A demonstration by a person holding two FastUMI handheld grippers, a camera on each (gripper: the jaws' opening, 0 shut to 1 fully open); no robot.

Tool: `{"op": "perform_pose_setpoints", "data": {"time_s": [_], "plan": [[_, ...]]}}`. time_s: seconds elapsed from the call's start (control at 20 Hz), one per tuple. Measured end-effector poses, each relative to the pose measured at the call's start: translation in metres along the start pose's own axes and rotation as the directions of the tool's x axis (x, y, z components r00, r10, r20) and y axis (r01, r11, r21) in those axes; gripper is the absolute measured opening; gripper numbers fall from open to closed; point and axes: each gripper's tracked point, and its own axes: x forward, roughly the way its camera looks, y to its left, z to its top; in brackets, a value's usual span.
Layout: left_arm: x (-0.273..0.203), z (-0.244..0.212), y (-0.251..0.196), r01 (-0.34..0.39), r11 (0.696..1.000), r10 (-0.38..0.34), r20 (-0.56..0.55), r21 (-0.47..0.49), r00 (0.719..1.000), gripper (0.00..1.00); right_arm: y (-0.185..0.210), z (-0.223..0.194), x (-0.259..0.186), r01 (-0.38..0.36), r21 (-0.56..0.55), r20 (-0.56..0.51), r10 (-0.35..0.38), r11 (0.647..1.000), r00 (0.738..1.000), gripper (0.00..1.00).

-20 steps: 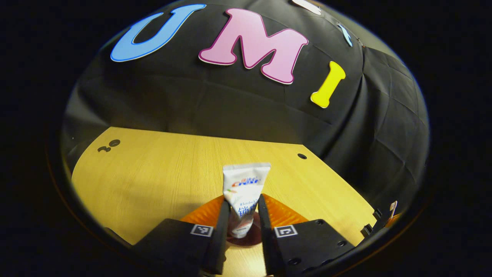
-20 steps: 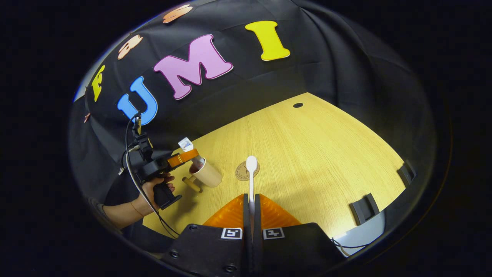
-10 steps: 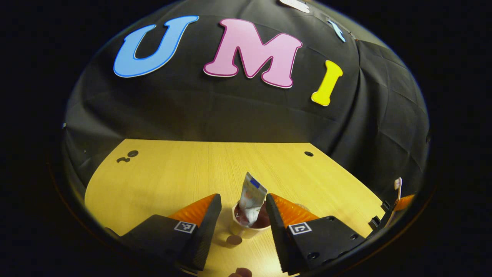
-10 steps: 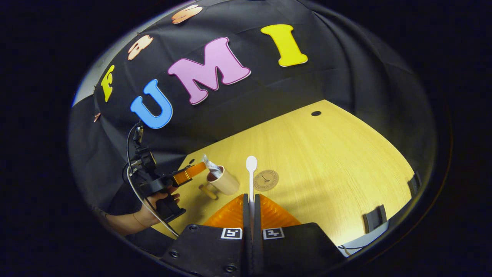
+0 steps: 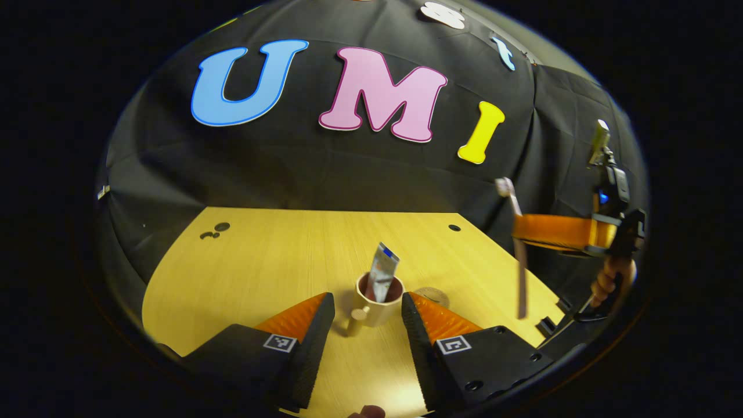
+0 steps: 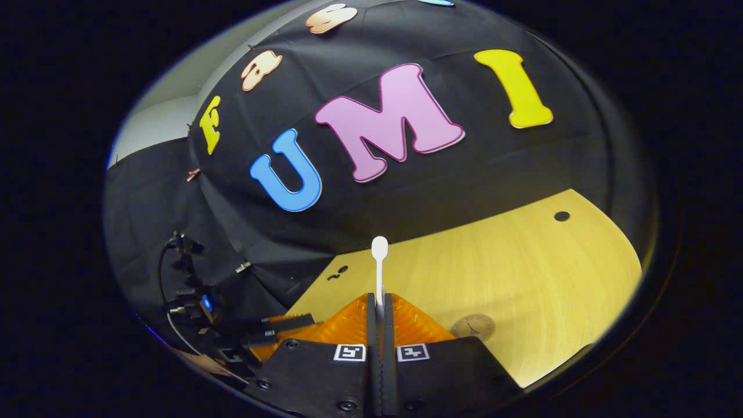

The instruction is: Put the toothbrush and toothpaste on the desktop into the cup, then pick up the cup and place it on the coaster on the desktop.

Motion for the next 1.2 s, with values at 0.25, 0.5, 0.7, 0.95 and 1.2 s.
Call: {"op": "perform_pose_setpoints", "data": {"time_s": [0.25,0.5,0.7,0.95,1.2], "plan": [[-0.029,-0.017,-0.009,-0.037,0.999,0.036,-0.026,-0.008,0.999,0.72,0.002,0.031,0.063,-0.062,0.082,0.092,0.054,0.995,0.994,0.05],[-0.046,-0.032,-0.015,-0.052,0.996,0.048,-0.059,-0.068,0.997,0.73,-0.004,0.027,0.104,-0.096,0.055,0.12,0.089,0.994,0.989,0.05],[-0.061,-0.046,-0.007,-0.096,0.992,0.09,-0.079,-0.08,0.993,0.73,-0.013,0.007,0.131,-0.112,0.044,0.105,0.107,0.993,0.989,0.05],[-0.066,-0.053,-0.006,-0.127,0.979,0.116,-0.079,-0.16,0.99,0.73,-0.035,-0.014,0.145,-0.056,0.127,0.135,0.038,0.99,0.99,0.05],[-0.073,-0.063,-0.001,-0.151,0.968,0.136,-0.086,-0.202,0.987,0.73,-0.054,-0.038,0.143,-0.003,0.208,0.171,-0.033,0.978,0.985,0.05]]}}
